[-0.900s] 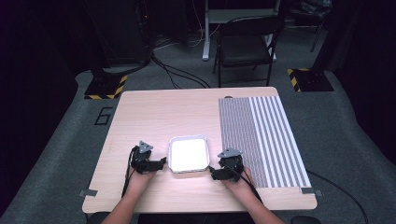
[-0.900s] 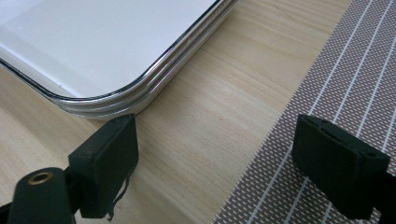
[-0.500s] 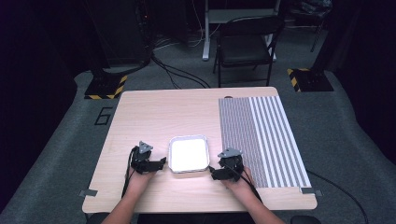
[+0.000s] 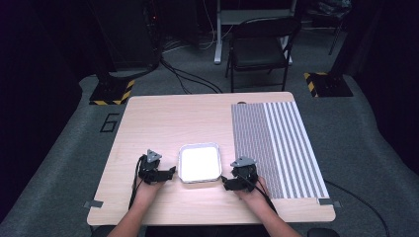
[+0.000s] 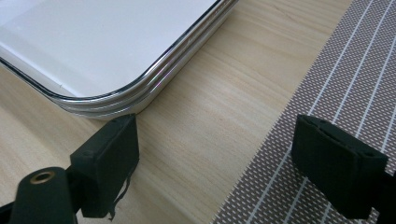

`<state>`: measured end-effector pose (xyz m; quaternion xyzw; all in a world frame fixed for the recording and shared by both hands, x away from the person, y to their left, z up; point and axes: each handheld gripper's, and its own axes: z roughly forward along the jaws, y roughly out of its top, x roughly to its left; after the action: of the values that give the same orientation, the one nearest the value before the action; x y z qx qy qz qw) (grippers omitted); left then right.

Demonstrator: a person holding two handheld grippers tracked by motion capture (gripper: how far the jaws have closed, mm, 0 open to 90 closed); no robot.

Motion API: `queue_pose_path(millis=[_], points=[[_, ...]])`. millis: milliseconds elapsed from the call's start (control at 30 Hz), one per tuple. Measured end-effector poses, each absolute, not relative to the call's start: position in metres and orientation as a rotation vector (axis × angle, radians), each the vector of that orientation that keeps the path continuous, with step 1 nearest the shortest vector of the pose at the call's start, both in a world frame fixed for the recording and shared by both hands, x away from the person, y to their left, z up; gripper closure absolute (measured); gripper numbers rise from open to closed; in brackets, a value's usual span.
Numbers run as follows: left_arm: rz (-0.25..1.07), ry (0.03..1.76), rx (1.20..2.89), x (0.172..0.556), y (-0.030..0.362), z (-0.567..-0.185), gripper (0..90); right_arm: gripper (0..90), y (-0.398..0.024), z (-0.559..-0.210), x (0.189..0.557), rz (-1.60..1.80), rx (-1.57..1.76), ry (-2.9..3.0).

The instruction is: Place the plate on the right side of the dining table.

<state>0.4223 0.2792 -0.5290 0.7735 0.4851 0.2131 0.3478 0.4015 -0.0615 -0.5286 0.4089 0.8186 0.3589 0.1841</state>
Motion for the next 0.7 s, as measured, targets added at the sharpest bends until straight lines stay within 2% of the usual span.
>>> queue_pose_path(millis=[167,300,700], points=[[0.542,1.26,2.023,0.421,0.278,-0.526,21.2,14.6,-0.063,-0.528,0.402,1.009,1.145,2.311],[0.501,1.286,2.025,0.42,0.279,-0.521,30.5,15.9,-0.062,-0.526,0.399,0.979,1.13,2.292],[0.389,1.323,1.896,0.414,0.282,-0.512,36.4,35.8,-0.071,-0.513,0.396,1.04,1.198,2.3]])
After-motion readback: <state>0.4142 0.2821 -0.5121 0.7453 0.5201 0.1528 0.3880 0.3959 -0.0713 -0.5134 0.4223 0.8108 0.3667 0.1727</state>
